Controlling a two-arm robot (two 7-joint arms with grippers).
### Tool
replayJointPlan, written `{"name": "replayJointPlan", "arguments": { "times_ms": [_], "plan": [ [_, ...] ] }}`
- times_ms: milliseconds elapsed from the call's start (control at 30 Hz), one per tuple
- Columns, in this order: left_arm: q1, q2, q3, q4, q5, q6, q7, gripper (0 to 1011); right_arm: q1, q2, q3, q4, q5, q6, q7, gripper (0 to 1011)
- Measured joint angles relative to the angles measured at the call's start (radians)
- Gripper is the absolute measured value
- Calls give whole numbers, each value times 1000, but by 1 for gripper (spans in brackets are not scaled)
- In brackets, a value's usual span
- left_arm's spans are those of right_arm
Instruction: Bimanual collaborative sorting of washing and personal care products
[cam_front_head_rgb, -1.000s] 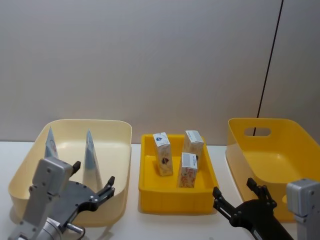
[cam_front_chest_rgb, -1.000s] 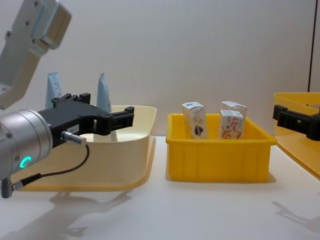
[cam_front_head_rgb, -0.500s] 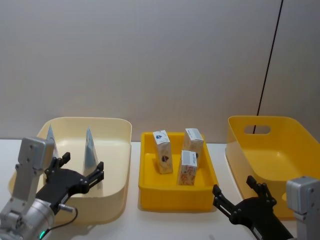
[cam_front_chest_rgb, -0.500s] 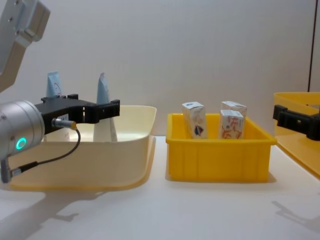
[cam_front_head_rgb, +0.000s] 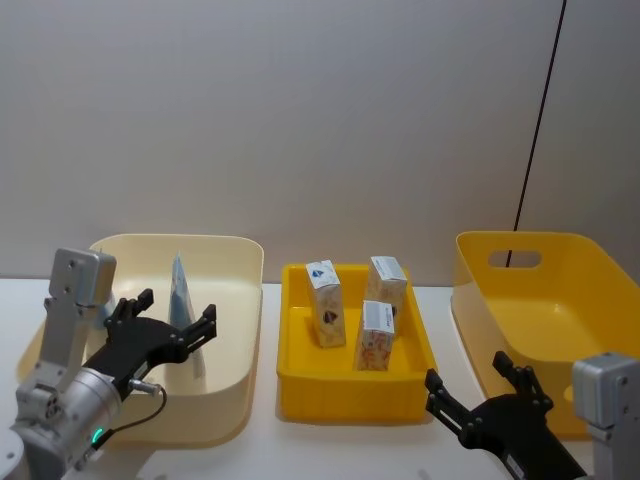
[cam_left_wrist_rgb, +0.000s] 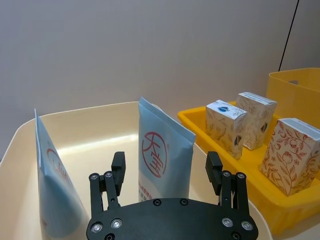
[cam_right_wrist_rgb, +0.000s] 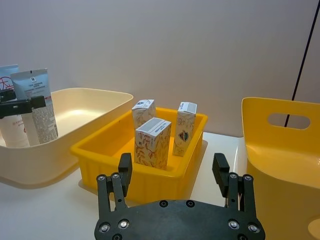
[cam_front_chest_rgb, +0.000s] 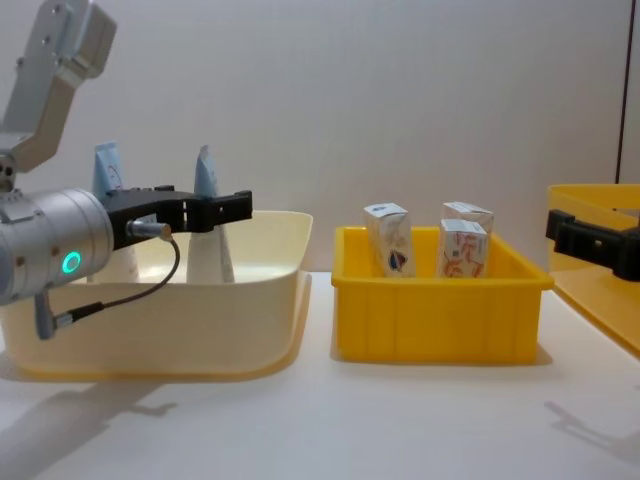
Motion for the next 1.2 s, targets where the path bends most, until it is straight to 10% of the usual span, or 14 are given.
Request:
{"name": "replayJointPlan", "arguments": {
  "times_ms": [933,1200],
  "plan": [
    [-55,-26,1,71,-4,3,-33,245,0,0,0,0,0,0,0,1001],
    [-50,-25,-18,55,-23,-29,-67,185,0,0,0,0,0,0,0,1001]
  ]
}}
